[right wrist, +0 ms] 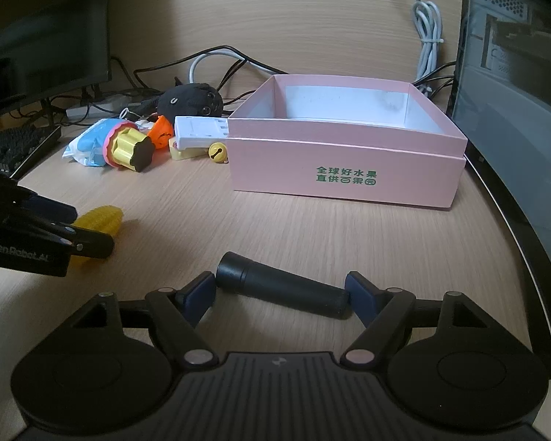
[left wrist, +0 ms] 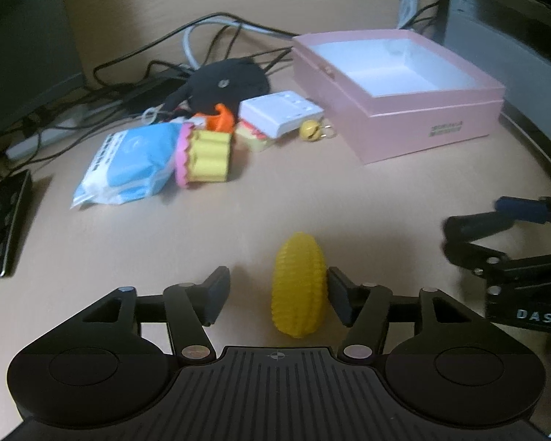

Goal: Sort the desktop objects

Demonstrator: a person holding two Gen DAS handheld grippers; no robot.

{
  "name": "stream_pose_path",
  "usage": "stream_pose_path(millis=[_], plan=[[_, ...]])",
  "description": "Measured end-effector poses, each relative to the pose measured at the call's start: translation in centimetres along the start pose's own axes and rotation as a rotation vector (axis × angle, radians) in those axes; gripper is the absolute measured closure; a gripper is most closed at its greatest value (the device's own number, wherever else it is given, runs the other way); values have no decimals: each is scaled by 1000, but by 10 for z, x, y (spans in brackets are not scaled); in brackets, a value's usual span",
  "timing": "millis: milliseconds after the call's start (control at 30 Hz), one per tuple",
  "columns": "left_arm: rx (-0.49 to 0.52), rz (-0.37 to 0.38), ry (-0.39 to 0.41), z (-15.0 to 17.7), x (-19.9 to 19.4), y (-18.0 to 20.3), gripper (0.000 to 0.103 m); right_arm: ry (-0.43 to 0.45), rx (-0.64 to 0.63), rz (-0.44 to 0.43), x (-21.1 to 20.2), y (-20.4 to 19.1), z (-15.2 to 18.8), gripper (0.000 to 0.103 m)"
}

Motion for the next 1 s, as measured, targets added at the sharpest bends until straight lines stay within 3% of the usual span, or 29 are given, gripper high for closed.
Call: stream_pose_path(millis=[500, 733, 833, 900, 967, 1000], plan=[[-39, -153, -20, 1, 6, -32, 30, -8, -5, -3, 1, 0, 1, 19], [-76, -92, -12, -1, 7, -32, 31, -10, -5, -2, 0, 0, 1, 17], [-48, -67, 9, -7, 13, -22, 38, -12, -5, -1, 1, 1, 1, 16], [-25, -48, 20, -11, 18, -15, 49, -13, -6, 0, 1, 0, 1, 15], [13, -25, 28, -13, 21, -7, 70, -14, -6, 2, 1, 0, 1, 15], [26, -10, 29, -13, 21, -5, 71, -14, -6, 3, 1, 0, 0, 15]])
Point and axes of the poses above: each gripper's, at about its wrist camera, not at the fingertips, and x roughly the way its jaws point, y to its right, z to its underside, the point moved 1 cm from there along x, roughly the way its jaws point, and after that the axes turned 13 degrees about y, right-handed, at the moved point
